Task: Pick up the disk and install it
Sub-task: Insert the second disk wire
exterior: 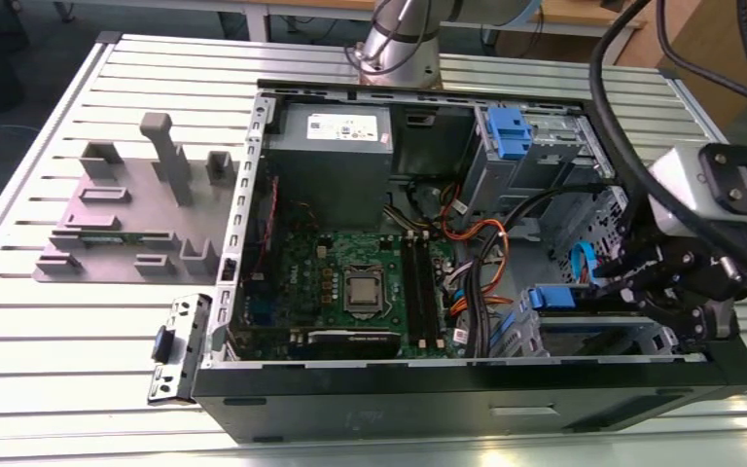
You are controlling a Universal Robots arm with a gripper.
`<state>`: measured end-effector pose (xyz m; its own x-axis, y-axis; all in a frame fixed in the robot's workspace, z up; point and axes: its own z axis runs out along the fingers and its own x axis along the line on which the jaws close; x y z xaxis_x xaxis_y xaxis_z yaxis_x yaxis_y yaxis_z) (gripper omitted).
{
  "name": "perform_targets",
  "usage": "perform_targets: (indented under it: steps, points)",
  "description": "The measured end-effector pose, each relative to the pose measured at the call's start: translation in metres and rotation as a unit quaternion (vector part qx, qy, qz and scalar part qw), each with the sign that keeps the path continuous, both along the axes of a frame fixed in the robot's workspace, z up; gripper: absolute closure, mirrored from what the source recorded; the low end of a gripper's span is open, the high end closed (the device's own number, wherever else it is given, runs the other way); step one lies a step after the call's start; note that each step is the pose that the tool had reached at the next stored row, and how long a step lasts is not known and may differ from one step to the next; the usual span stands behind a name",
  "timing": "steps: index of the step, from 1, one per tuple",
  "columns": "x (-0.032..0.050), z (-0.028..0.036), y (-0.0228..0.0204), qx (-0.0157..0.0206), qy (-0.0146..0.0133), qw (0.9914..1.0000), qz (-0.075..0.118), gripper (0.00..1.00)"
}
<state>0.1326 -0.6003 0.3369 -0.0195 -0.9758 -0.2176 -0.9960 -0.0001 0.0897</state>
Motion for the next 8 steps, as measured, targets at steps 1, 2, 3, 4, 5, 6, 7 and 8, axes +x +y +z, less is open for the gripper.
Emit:
perform_targets:
  steps: [1,2,3,4,5,6,7,8]
  points:
    - [0.0000,0.0039,0.0000,0.0000,0.0000,1.00000,0.000,0.75]
    - [0.0000,0.0054,0.0000,-0.0001,0.0000,1.00000,0.000,0.75]
    - [0.0000,0.0053,-0.0001,0.0002,0.0000,1.00000,0.000,0.75]
    - [0.0000,0.0052,-0.0001,0.0023,0.0000,1.00000,0.000,0.75]
    - [0.0000,0.0051,0.0000,0.0068,0.0000,0.99998,0.000,0.75]
    - [0.0000,0.0046,0.0000,0.0109,0.0000,0.99994,0.000,0.76]
    - [0.0000,0.0037,0.0000,0.0139,0.0001,0.99990,0.000,0.76]
    - [0.0000,0.0026,0.0000,0.0162,0.0001,0.99987,0.000,0.83]
